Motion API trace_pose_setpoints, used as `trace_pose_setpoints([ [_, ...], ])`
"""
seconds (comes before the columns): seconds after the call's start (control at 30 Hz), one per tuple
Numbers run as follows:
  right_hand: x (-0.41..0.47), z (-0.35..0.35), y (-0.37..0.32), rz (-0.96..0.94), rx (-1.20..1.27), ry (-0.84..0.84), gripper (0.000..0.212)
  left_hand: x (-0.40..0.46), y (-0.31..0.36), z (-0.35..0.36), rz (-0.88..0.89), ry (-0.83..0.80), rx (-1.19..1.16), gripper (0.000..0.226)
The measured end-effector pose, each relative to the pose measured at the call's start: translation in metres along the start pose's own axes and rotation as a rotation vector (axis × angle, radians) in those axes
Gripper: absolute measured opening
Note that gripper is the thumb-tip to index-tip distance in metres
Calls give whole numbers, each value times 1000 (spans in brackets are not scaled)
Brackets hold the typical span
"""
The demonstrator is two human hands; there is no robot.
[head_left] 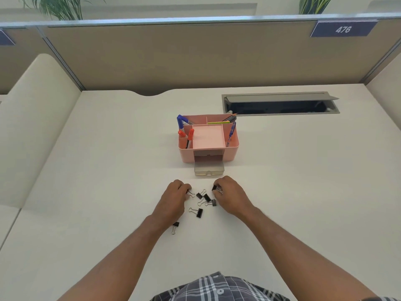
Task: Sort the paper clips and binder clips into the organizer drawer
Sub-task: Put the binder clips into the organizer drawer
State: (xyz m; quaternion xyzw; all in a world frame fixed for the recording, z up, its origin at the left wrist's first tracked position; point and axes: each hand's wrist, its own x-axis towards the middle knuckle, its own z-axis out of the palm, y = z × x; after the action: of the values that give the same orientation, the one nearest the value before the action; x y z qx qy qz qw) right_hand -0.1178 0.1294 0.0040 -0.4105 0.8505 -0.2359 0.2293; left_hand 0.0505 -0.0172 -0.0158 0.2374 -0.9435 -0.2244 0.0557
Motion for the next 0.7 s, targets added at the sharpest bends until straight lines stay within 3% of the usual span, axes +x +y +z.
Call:
trace_pose_setpoints([
  [0.2, 1, -6, -2, 20, 127, 30, 15, 8, 11, -11, -123, 72, -201, 18],
  [0.3, 6, -14, -9, -26, 175, 149, 13, 20, 21, -20, -145, 105, -226, 19],
  [0.47, 29, -36, -23, -114, 141, 319, 16, 54, 39, -36, 16, 229, -106, 25],
  [0.7, 54, -47, -31, -156, -120, 192, 24, 86, 57, -42, 133, 224, 197, 18],
])
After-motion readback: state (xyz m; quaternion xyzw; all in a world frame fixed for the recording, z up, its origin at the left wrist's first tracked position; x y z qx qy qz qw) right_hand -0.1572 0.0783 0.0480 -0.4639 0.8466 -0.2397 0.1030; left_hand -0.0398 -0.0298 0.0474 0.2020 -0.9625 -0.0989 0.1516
